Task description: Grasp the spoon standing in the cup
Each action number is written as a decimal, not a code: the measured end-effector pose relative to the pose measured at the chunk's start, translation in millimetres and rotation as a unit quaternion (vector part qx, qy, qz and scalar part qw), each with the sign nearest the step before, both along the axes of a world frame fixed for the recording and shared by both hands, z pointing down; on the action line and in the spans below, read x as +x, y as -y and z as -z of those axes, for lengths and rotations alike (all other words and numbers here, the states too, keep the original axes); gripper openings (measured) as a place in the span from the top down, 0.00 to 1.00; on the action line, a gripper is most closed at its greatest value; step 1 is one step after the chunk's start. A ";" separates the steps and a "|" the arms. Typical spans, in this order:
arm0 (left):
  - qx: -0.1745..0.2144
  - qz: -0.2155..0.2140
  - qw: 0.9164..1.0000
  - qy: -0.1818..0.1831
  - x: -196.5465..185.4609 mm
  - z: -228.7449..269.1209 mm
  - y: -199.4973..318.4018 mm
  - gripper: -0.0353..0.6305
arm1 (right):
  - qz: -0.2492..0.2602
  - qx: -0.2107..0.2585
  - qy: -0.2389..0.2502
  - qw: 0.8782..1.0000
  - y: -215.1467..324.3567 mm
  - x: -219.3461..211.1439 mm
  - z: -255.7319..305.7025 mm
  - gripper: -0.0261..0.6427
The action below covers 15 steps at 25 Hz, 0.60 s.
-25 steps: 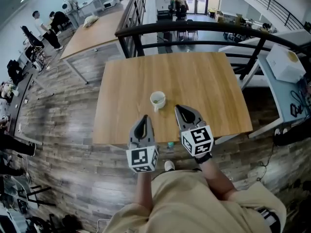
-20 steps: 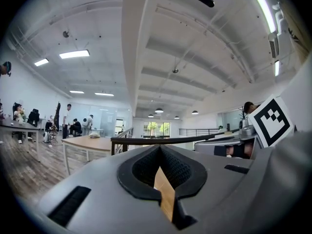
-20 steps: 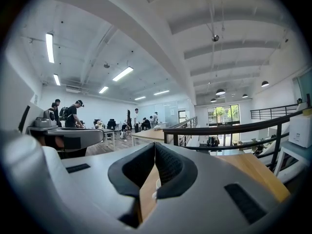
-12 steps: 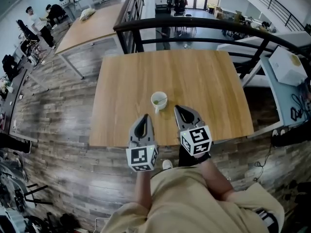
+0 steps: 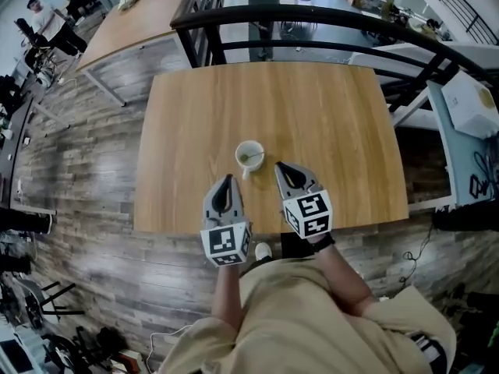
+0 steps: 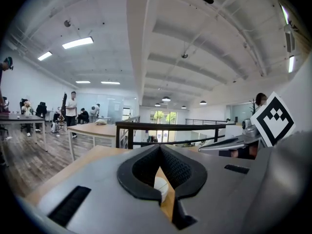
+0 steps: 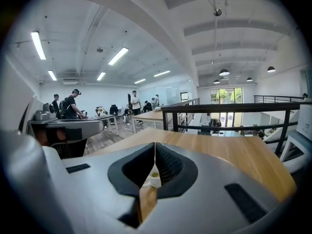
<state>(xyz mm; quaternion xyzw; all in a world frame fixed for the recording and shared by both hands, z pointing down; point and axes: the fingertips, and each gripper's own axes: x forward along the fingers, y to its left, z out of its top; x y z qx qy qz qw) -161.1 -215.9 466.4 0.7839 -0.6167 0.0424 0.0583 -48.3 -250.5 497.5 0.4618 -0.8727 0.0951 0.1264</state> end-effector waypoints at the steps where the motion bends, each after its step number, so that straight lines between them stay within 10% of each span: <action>1: -0.005 0.005 1.000 -0.001 0.1 -4.3 5.4 0.94 | 0.001 -0.008 -0.003 1.000 4.6 0.5 -6.7 0.94; 15: -0.030 -0.017 0.999 -0.001 17.4 -48.0 69.5 0.94 | 0.012 -0.088 -0.035 0.995 67.6 2.8 -80.6 0.94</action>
